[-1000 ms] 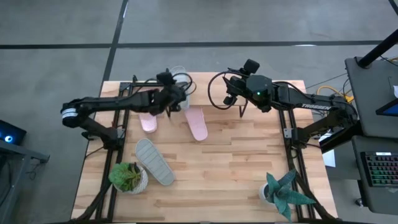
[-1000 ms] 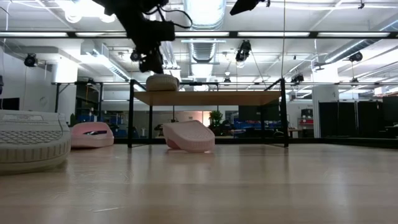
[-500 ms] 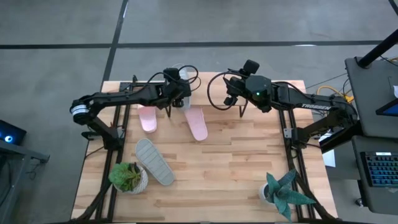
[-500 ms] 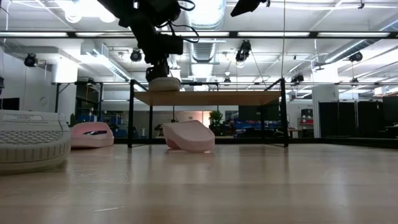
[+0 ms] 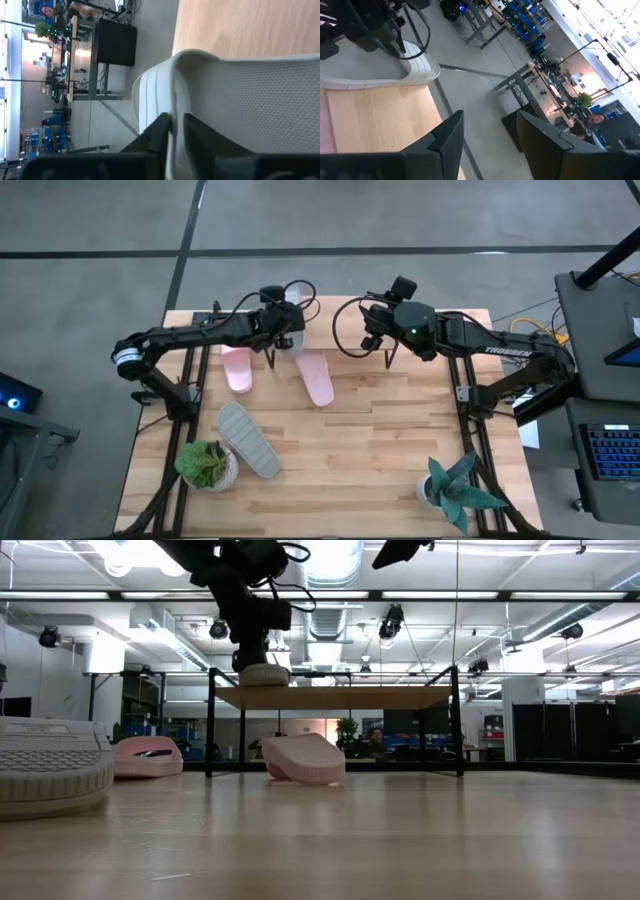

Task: Pick and place slides into the shelf
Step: Put the right gray slide on the shelf

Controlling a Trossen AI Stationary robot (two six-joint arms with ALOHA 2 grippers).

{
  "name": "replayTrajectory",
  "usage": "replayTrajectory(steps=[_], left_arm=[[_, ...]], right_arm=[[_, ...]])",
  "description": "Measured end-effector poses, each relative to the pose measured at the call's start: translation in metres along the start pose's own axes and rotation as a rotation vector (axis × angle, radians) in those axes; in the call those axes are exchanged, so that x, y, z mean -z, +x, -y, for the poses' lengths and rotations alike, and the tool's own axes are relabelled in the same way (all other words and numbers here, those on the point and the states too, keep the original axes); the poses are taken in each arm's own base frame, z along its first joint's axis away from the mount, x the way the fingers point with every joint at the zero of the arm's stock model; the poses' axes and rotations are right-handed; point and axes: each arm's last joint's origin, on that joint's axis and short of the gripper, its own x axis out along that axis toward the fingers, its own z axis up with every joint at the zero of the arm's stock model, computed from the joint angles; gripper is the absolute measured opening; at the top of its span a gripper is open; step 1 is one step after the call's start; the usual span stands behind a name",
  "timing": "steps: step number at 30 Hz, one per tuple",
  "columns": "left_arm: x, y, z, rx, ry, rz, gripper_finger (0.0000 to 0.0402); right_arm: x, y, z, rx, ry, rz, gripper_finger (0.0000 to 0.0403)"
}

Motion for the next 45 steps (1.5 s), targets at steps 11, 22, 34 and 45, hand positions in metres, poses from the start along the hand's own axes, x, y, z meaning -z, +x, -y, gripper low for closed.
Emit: replayTrajectory(steps=[11,22,34,45], left_arm=[[0.001,-0.001,-0.002,-0.008,0.056,-0.004,0.0001],[0.003,-0.006,-0.007,-0.020,0.159,-0.001,0.0000],[0.005,-0.008,-0.008,-0.043,0.288,-0.029,0.0000],[0.012,-0.018,-0.015,-0.054,0.318,-0.056,0.0000]], right_arm=[[0.000,0.000,0.000,-0.002,0.010,-0.003,0.0173],[0.000,0.000,0.000,-0.002,0.009,-0.003,0.0173],[0.000,0.000,0.000,-0.001,0.009,-0.003,0.0173],[0.000,0.000,0.000,-0.001,0.009,-0.003,0.0173]])
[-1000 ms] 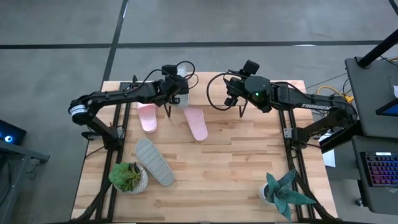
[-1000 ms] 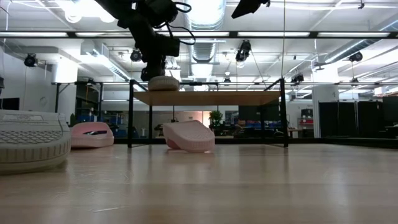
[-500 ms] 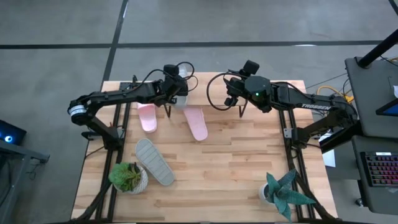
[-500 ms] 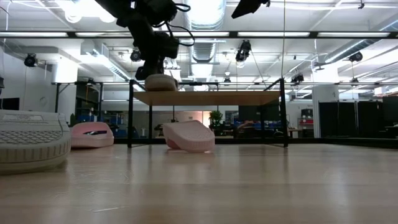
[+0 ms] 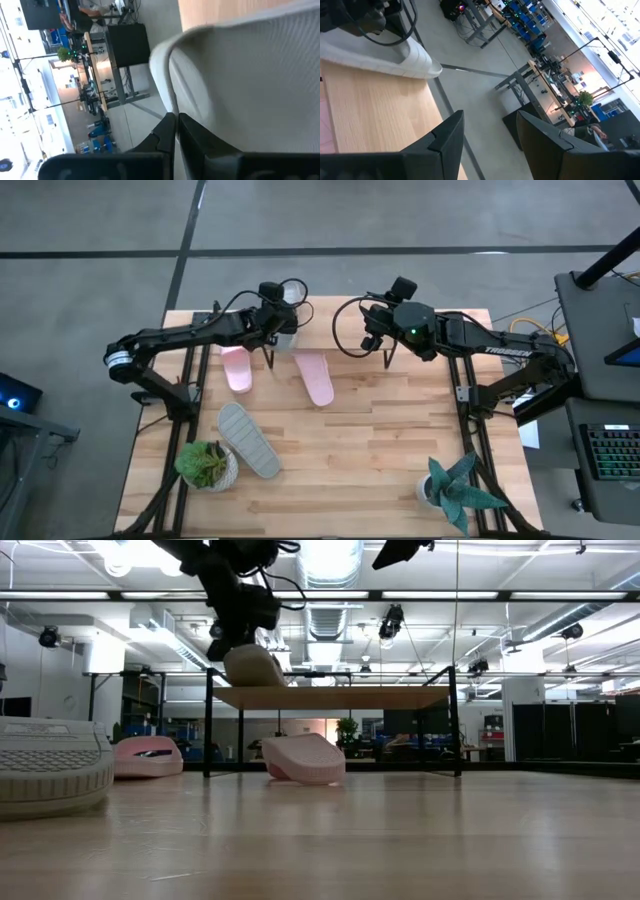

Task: Pick and place slides into the shelf
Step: Put the right gray slide on the shelf

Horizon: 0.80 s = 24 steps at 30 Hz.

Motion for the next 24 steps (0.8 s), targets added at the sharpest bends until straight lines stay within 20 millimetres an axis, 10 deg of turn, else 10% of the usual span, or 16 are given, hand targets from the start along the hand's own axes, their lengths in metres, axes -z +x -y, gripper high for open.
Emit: replayTrajectory(steps=[24], left_arm=[[-0.0031,-0.0046,0.0034,0.000,-0.001,0.017,0.0006]], right_arm=[[-0.0001,0.0000,0.0000,0.000,0.001,0.000,0.0173]])
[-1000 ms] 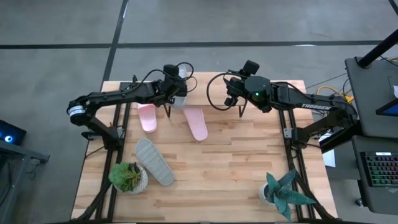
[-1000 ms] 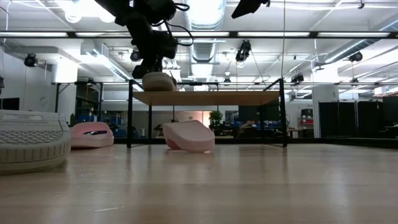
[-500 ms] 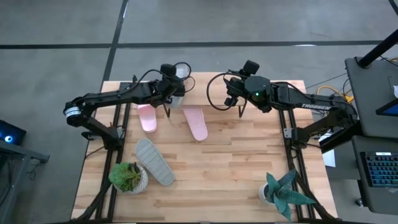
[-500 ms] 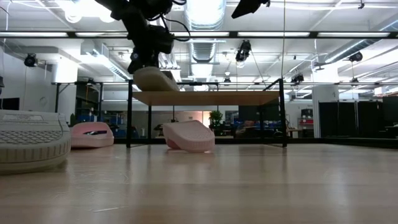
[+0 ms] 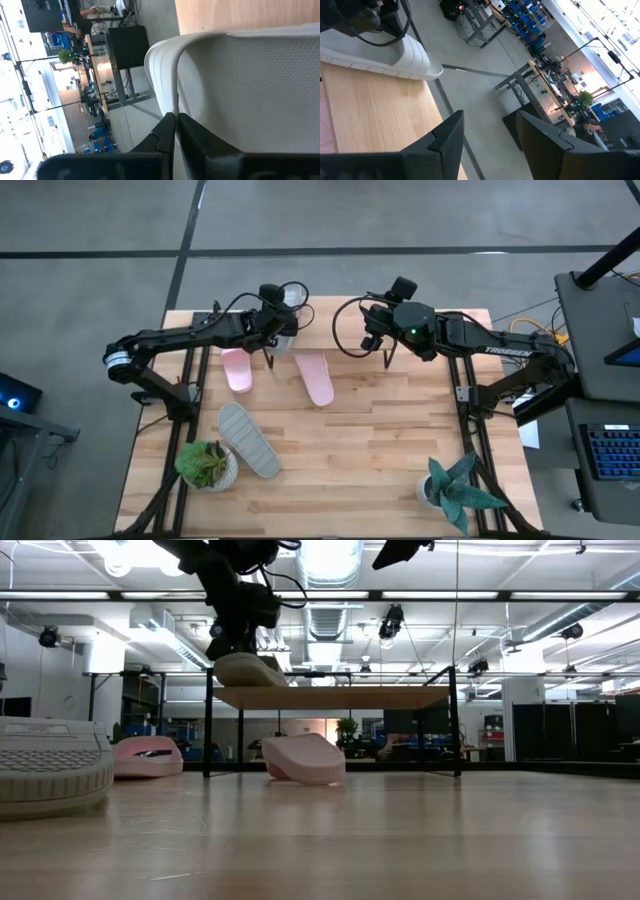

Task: Pick and place slides into the shelf
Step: Put the right gray slide on the shelf, then put the gray slide on the shelf

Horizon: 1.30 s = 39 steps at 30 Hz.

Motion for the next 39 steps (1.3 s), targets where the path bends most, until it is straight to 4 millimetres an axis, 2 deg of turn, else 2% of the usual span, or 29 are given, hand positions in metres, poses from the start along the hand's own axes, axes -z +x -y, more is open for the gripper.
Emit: replayTrajectory(steps=[12,17,28,34,39], left_arm=[[0.001,0.001,0.004,0.005,0.006,-0.008,0.0131],[0.002,-0.009,-0.003,-0.012,-0.039,0.023,0.0168],[0.001,-0.020,-0.005,0.010,-0.161,0.095,0.0182],[0.009,-0.039,-0.016,0.069,-0.290,0.258,0.0183],[0.023,-0.063,-0.028,0.200,-0.473,0.483,0.0183]], right_arm=[[0.000,0.000,0.000,0.000,0.000,0.000,0.0173],[0.000,0.000,0.000,0.000,0.000,0.000,0.0173],[0.000,0.000,0.000,0.000,0.000,0.000,0.0173],[0.000,0.000,0.000,0.000,0.000,0.000,0.0173],[0.000,0.000,0.000,-0.001,0.000,0.000,0.0173]])
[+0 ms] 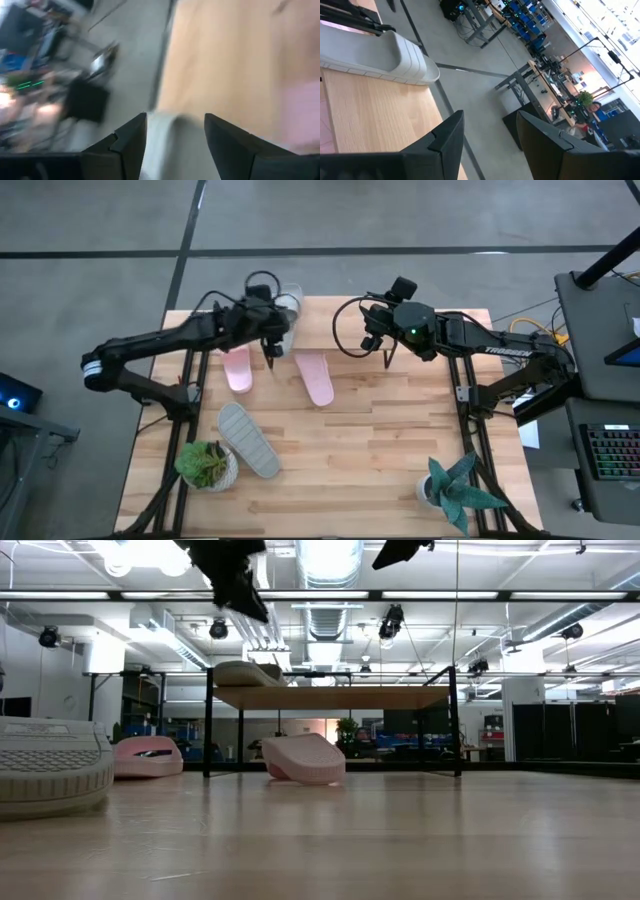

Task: Pick and place slides into the shelf
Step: Put the gray slide on the shelf

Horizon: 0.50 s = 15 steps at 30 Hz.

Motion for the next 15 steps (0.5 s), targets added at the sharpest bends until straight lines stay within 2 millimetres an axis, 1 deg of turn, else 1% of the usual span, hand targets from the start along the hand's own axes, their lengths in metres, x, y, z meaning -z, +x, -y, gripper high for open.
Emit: replayTrajectory(steps=[4,7,10,15], left_arm=[[0.000,-0.023,-0.002,0.217,-0.170,0.157,0.0183],[0.004,-0.040,-0.002,0.363,-0.287,0.199,0.0183],[0.012,-0.052,0.000,0.438,-0.387,0.142,0.0183],[0.028,-0.062,0.005,0.488,-0.543,-0.017,0.0183]], right_arm=[[0.000,0.000,0.000,0.000,0.000,0.000,0.0173],[0.000,0.000,0.000,0.000,0.001,0.000,0.0173],[0.000,0.000,0.000,0.000,0.000,0.000,0.0173],[0.000,0.000,0.000,0.000,0.001,0.000,0.0173]])
